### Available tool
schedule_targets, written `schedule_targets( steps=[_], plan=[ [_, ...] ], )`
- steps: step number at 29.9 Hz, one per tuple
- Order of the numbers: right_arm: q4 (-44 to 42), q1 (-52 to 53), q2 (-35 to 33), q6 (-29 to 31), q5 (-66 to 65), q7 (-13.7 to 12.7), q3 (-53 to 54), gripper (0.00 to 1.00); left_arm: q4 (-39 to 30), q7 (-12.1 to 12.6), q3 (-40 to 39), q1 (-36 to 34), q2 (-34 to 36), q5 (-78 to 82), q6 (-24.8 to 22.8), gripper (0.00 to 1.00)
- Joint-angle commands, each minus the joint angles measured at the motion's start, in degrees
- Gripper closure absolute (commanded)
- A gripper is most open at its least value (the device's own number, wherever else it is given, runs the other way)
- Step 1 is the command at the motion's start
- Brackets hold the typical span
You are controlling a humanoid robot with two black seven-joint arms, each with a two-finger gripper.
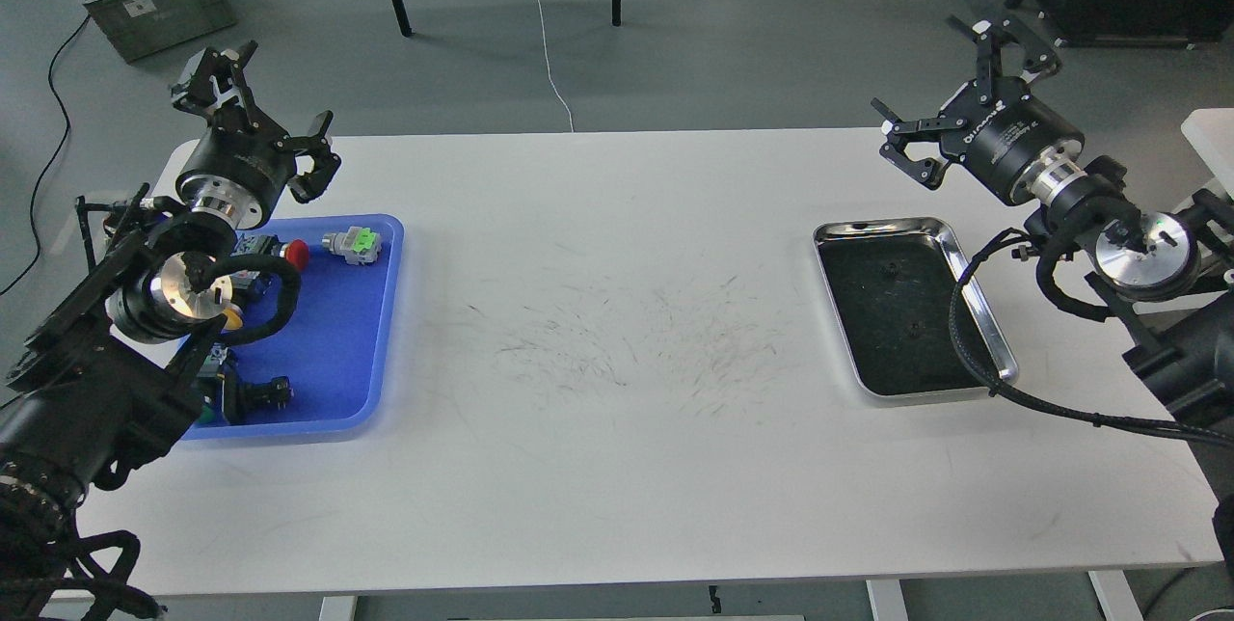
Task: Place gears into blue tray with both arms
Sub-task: 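Move the right gripper over the steel tray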
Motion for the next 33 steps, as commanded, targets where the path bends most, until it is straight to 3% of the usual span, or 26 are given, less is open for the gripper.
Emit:
schedule_targets(
  steps=[1,27,33],
  plan=[
    [0.3,-3.0,0.8,0.3,0.0,-0.1,3.7,0.01,0.0,0.0,0.0,-0.2,0.1,0.0,0.0,0.02],
    [0.7,-3.3,-1.0,2.3,-0.7,0.1,4.8,0.01,-0.5,-0.6,0.0,-0.2,0.6,0.1,0.8,0.02],
    [3.4,-1.7,-6.4,2.4,-1.0,0.0,-1.3,0.01,-1.9,-0.6,0.0,-0.2,0.5,0.1,0.7,0.02]
  ],
)
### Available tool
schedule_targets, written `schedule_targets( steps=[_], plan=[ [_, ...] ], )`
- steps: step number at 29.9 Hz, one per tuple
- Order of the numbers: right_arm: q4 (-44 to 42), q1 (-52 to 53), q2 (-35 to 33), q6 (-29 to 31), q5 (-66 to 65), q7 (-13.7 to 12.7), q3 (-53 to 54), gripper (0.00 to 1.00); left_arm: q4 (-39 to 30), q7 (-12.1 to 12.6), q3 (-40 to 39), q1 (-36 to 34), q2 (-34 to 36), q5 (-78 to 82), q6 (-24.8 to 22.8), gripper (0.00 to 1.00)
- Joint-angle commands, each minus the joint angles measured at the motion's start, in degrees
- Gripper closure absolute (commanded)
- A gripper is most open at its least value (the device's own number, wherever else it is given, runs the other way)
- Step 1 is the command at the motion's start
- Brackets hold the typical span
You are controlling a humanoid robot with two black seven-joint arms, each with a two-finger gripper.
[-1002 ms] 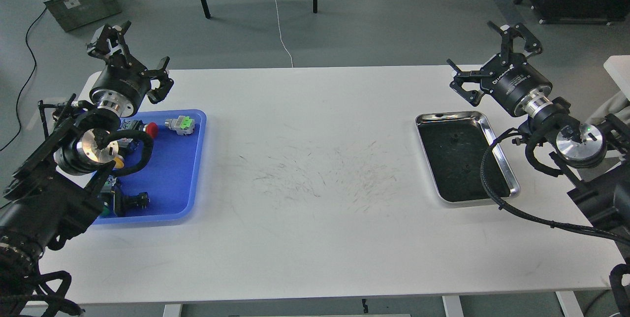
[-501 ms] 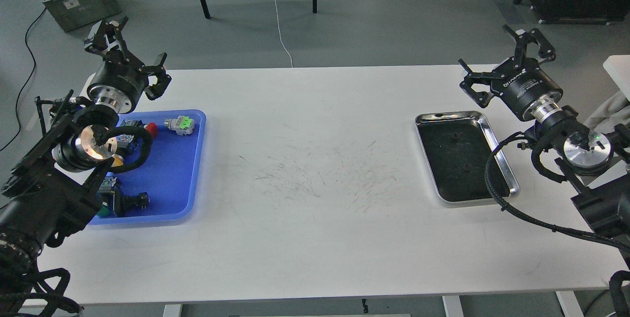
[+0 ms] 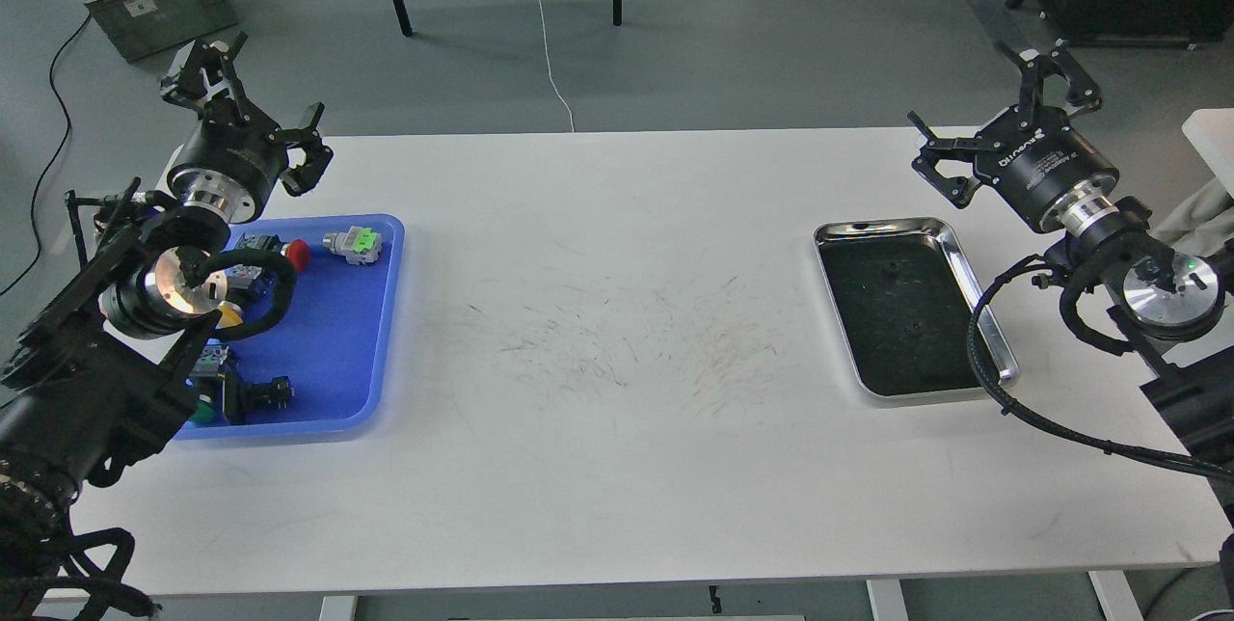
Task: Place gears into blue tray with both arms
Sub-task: 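Move the right gripper over the steel tray, then lower the right gripper into the steel tray and grasp a small black gear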
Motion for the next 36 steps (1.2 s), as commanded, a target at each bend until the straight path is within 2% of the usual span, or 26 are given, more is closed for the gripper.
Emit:
schedule_targets(
  steps=[1,4,8,12,15,19,28,36],
  plan=[
    [2.4,2.1,-4.1,0.1,-0.4,-0.1,-5.5,0.01,-1.1,0.0,0.0,0.0,0.1,0.0,0.0,0.02],
    [5.1,6.5,-8.3,-0.7,-5.3,-0.1,-12.8,0.01,-1.4,-0.1,-0.1,0.0,-0.1,0.0,0.0,0.02],
    [9.2,15.5,-13.7,-3.7,-18.4,-0.6,-24.6,0.01,-1.4,-0.1,-0.2,-0.5,-0.3,0.0,0.0,0.02],
    [14.9,27.2,-19.2,-4.8,-36.1,-3.6,-43.8,0.01,-1.5,-0.1,-0.3,-0.8,-0.4,0.0,0.0,0.02],
    [18.2,35.7,-19.8,-4.9,-53.2,-4.9,-60.2,0.01,-1.6,-0.1,-0.4,-0.7,-0.4,-0.1,0.2,0.02],
    [17.8,41.8,-17.2,-5.1,-64.4,-4.9,-74.3,0.01,-1.9,-0.1,-0.7,-0.7,-0.2,-0.1,0.1,0.02],
    [5.6,37.1,-6.8,-11.3,-68.6,-4.9,-78.2,0.01,-2.0,-0.2,-0.8,-0.3,-0.1,-0.1,0.1,0.02],
    [-4.4,33.1,2.7,-14.2,-68.6,-4.8,-80.3,0.05,-2.0,-0.2,-0.9,-0.3,-0.1,-0.1,0.2,0.02]
  ],
)
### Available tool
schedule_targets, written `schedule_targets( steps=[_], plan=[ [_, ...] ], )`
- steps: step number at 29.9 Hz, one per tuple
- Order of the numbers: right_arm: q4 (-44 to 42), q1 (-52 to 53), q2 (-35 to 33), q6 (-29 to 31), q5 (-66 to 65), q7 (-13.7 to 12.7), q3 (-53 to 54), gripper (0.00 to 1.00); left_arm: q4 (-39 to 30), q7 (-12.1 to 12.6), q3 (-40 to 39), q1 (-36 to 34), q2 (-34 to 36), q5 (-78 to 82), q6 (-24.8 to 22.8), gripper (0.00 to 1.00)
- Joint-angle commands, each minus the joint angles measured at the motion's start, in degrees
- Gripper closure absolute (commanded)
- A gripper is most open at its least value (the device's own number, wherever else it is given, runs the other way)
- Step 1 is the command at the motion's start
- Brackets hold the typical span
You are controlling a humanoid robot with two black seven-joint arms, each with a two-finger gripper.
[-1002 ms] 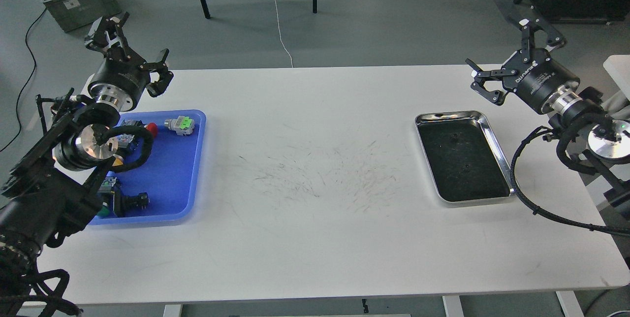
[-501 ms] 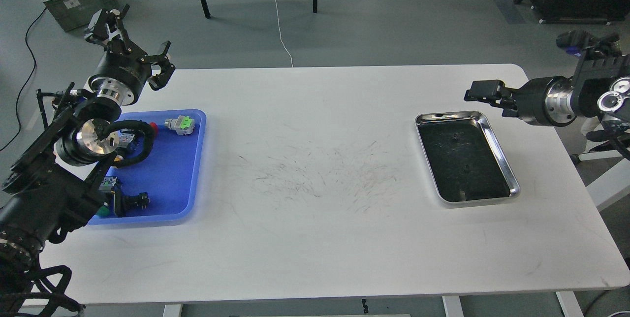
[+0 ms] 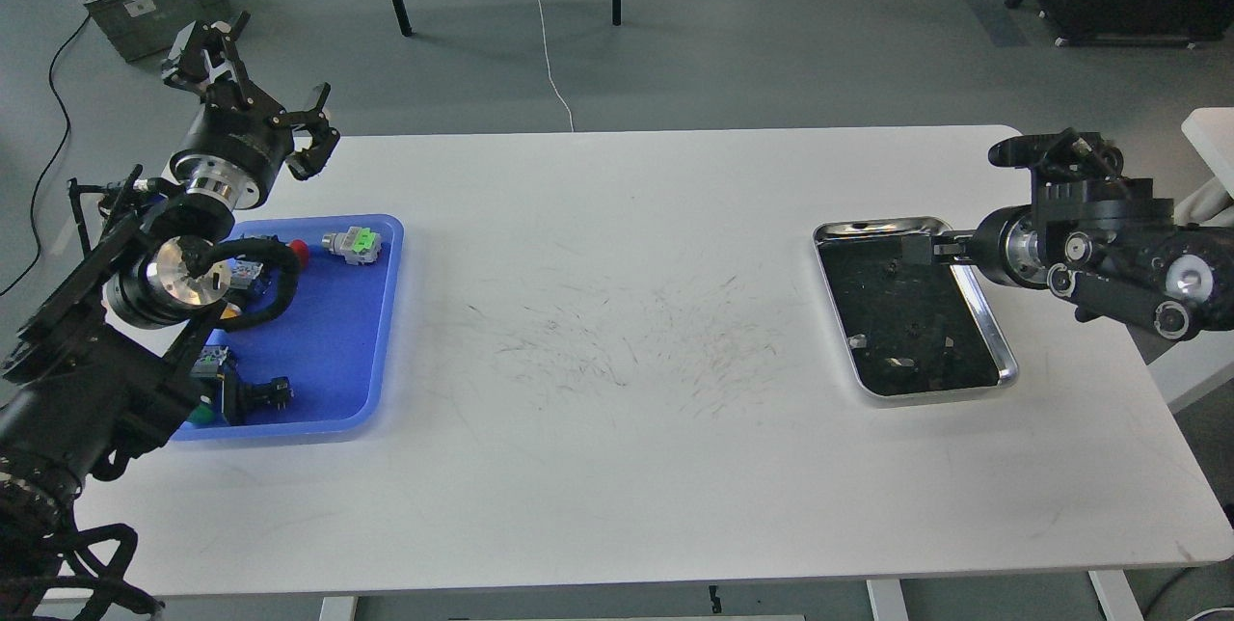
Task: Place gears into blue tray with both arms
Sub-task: 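Lower the right gripper into the steel tray and grasp a small black gear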
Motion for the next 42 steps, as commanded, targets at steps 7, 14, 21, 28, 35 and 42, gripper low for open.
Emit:
schedule_targets(
  steps=[7,14,21,28,35,42],
  plan=[
    [-8.0,-2.8,7.7,-2.6,0.2,0.0,-3.2,0.08,0.0,0.0,0.0,0.0,0.1,0.0,0.1,0.02],
    [-10.0,-4.6,9.1,-2.6,0.2,0.0,-3.3,0.11,0.0,0.0,-0.1,-0.1,0.1,0.0,0.2,0.02],
    [-11.2,-5.2,9.7,-3.4,0.2,0.0,-3.3,0.16,0.0,0.0,-0.1,-0.1,0.2,0.0,0.1,0.02],
    [-13.0,-5.0,10.7,-3.8,0.3,0.0,-3.2,0.18,0.0,0.0,-0.1,0.0,0.2,0.0,0.1,0.02],
    [-13.3,-5.3,12.1,-5.0,0.7,0.1,-2.8,0.18,0.0,0.0,-0.1,-0.1,0.2,0.0,0.1,0.02],
    [-13.3,-5.4,13.2,-5.2,0.9,0.1,-2.6,0.18,0.0,0.0,-0.2,-0.1,0.4,0.0,0.1,0.02]
  ],
)
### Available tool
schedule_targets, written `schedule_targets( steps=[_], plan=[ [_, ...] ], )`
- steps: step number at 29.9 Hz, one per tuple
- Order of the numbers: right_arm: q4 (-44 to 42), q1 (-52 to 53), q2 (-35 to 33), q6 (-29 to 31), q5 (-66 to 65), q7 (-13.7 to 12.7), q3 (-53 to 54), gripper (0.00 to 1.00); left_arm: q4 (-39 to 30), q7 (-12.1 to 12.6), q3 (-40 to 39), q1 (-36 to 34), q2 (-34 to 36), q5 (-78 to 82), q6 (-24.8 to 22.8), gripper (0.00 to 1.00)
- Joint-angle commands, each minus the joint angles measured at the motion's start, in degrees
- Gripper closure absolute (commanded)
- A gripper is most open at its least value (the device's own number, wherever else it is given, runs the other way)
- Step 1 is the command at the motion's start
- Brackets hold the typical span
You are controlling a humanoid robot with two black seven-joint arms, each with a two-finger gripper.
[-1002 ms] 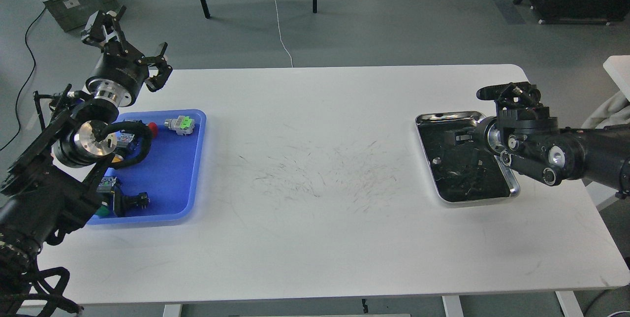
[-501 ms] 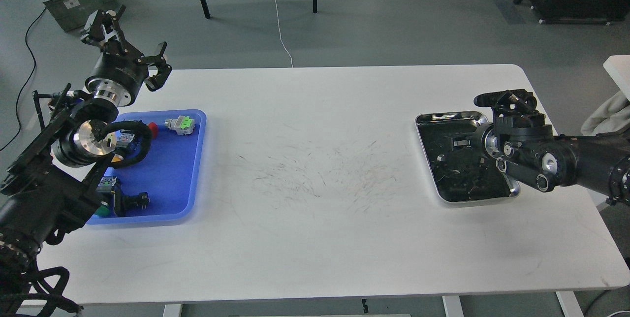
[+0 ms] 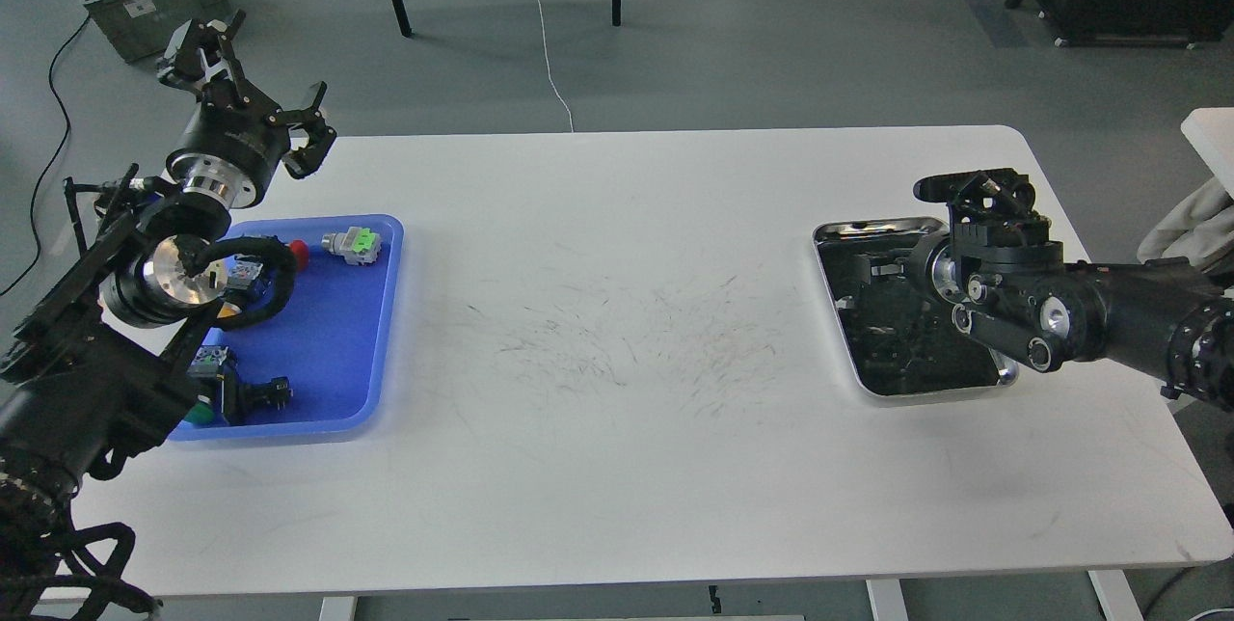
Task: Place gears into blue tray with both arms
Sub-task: 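Lower the right gripper into the steel tray and grasp a small black gear, then carry the black gear with the right gripper toward the table center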
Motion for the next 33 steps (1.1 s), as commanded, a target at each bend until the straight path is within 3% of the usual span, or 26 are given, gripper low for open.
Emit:
schedule_targets(
  steps=[1,16,19,26,29,30,33],
  plan=[
    [0.0,-0.1,0.5,0.0,0.0,0.0,0.1,0.20,0.0,0.0,0.0,0.0,0.3,0.0,0.0,0.02],
    [0.1,-0.8,0.5,0.1,0.0,0.0,-0.5,0.39,0.0,0.0,0.0,0.1,0.7,0.0,0.0,0.02],
    [0.2,-0.8,0.4,0.1,0.0,0.0,-0.5,0.51,0.0,0.0,0.0,0.1,0.9,0.0,-0.1,0.02],
    [0.5,-0.9,0.1,0.1,0.0,0.1,-0.5,0.68,0.0,0.0,0.0,0.1,1.8,0.0,-0.2,0.02],
    [1.2,-0.7,-0.3,0.4,0.1,0.3,-0.5,0.94,0.0,0.0,0.0,0.1,1.8,0.0,-0.2,0.02],
    [1.2,-0.6,-0.5,0.4,0.1,0.3,-0.5,0.99,0.0,0.0,0.0,0.1,1.8,0.0,-0.2,0.02],
    [2.1,0.2,-2.0,0.5,0.2,0.3,-0.5,0.99,0.0,0.0,0.0,0.1,1.9,0.0,-0.2,0.02]
  ],
)
